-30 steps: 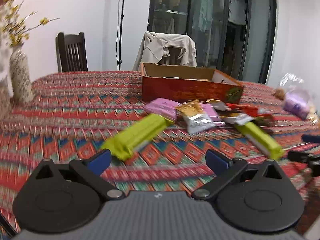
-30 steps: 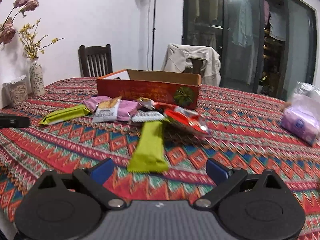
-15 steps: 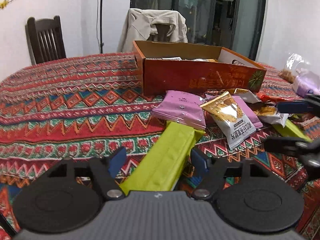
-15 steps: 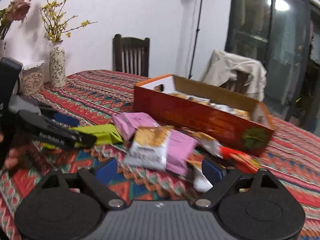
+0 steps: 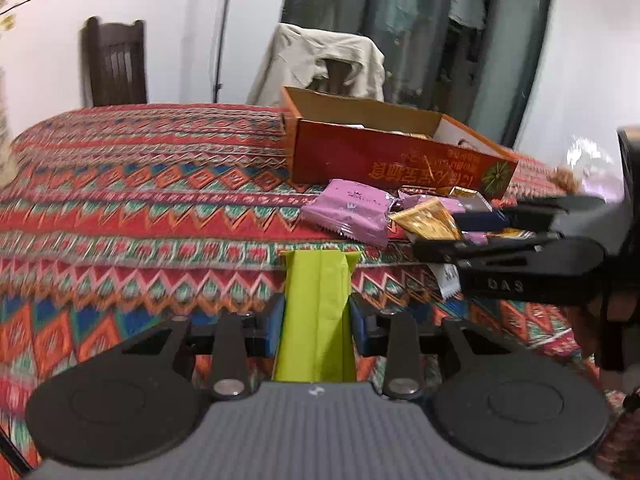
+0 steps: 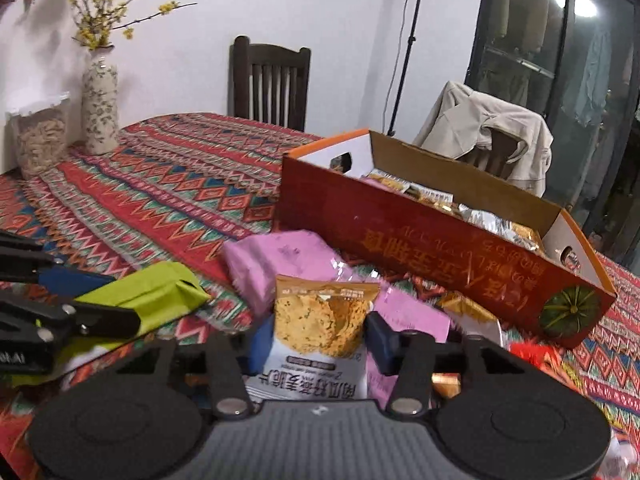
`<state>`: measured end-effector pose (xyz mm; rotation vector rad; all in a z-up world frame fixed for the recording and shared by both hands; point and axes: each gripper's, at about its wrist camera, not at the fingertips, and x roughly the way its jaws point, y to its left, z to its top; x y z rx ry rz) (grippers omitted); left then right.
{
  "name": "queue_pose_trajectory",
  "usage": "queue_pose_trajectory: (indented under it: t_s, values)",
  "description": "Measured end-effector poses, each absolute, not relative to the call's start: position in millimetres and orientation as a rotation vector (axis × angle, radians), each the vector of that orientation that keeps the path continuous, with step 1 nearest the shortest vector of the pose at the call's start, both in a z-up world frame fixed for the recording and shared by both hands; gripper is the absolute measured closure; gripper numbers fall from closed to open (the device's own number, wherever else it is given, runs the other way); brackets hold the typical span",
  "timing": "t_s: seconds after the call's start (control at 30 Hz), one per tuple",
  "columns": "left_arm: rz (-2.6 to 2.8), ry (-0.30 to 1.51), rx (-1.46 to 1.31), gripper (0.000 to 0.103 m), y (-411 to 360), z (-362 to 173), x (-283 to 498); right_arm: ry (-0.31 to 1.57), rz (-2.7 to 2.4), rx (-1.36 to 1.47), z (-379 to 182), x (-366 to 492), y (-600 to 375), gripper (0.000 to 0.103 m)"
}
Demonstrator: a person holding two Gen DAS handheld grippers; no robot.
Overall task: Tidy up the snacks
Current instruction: 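Carry the green bar and cracker packet into the orange box and open both tools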
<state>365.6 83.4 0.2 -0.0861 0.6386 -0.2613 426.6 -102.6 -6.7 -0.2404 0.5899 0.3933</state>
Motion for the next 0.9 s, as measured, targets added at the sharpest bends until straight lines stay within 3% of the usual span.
queue_pose_trajectory:
  t_s: [0.4, 0.9]
  values:
    - [-0.258, 0.619, -0.196, 0.068, 51, 19, 284, 0.597, 0.45, -0.198, -5, 317, -153, 0.056]
    - [-0.281, 0.6, -0.087, 0.068, -15, 38, 267, 0.546, 0.389, -0.042, -3, 260, -240, 0.056]
